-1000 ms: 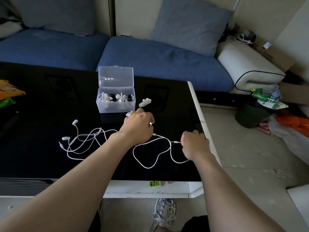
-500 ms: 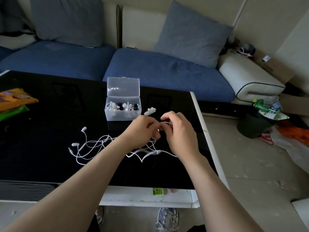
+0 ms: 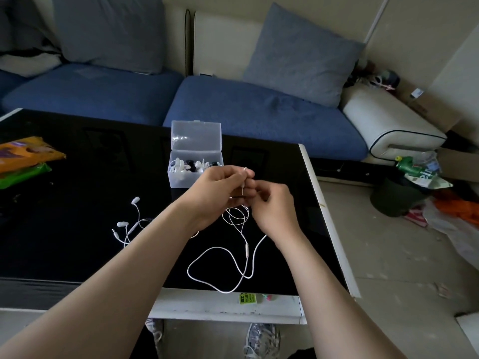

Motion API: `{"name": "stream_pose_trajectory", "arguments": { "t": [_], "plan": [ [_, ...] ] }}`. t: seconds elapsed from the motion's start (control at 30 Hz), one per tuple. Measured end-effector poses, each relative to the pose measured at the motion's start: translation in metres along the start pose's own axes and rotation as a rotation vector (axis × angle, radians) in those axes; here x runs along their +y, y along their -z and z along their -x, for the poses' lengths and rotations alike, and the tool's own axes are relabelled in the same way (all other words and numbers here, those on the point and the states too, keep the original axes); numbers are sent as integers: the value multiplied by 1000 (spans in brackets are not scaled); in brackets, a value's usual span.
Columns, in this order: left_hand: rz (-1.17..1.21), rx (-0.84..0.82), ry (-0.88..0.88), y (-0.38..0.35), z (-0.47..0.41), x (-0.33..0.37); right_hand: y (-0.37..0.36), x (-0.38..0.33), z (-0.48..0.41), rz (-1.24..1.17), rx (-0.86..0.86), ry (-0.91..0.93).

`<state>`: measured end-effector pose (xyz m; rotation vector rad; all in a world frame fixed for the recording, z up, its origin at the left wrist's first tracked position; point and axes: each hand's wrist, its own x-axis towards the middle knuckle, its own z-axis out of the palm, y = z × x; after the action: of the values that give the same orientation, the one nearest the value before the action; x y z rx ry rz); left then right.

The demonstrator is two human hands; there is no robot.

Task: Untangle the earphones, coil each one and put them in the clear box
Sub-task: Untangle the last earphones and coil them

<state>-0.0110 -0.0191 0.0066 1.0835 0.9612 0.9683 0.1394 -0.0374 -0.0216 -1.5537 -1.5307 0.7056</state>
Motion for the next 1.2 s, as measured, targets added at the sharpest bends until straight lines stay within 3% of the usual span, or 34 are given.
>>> {"name": "stream_pose_trajectory", "arguments": {
  "t": [0.23,0.3,0.37,0.47,0.67,0.8,0.9,1.07,1.2],
  "plan": [
    [-51,158,-72,14,0,-2,-3,-9,14,181,-291,82],
    [-211,194,-119,19,0,-5,-3,-12,18,182,-359,79],
    [-458,175,-171,27,-2,-8,-3,-20,20,25,-380,3],
    [-732,-17,-161,34,0,-11,0,-29,17,-279,-208,-90],
    [-432,-202,17,29,11,-4,16,-26,4,-654,42,-253],
    [-159,-269,85,26,15,4,10,-6,-2,-387,102,-258],
    [-45,-221,11,27,13,5,2,1,0,-220,-87,-275],
    [-58,-3,-45,30,13,2,-8,-15,14,7,-450,-172],
    [-182,132,-135,40,10,-4,-15,-31,22,90,-480,21]
  ]
}}
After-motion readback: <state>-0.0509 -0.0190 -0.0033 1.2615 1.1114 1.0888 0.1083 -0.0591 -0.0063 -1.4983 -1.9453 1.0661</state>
